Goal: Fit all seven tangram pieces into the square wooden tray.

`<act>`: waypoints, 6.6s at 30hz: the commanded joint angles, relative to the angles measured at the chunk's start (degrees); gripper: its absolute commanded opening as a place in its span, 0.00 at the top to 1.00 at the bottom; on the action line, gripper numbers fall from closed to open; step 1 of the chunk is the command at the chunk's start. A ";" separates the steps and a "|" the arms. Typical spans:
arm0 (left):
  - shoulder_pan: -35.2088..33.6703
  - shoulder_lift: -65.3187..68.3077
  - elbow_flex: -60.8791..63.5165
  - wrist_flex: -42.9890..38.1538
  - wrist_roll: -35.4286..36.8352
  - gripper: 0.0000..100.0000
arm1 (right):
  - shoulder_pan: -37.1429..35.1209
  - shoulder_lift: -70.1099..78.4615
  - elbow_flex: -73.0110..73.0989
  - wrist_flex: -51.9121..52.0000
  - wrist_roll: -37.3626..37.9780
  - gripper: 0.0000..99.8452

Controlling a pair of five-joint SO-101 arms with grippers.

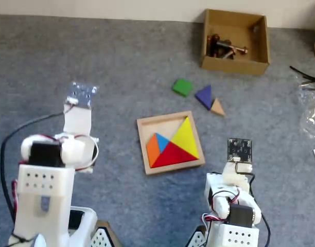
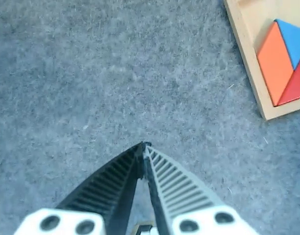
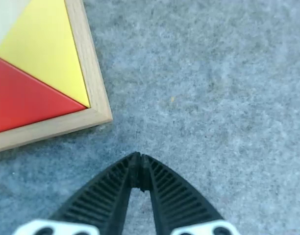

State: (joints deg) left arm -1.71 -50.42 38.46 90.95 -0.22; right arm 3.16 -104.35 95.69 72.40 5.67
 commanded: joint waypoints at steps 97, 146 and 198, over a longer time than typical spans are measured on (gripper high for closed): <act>-6.73 -53.85 58.77 -15.30 0.35 0.99 | 21.05 4.62 -29.85 -2.07 0.18 0.99; -6.73 -53.93 58.77 -15.30 0.35 0.99 | 4.97 121.45 -142.37 19.38 8.88 0.84; -6.73 -53.93 58.77 -15.30 0.44 0.99 | -18.07 157.58 -151.52 -3.65 45.01 0.68</act>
State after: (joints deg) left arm -7.78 -103.60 95.96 75.38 -0.22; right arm -14.68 54.07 -52.53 73.36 50.42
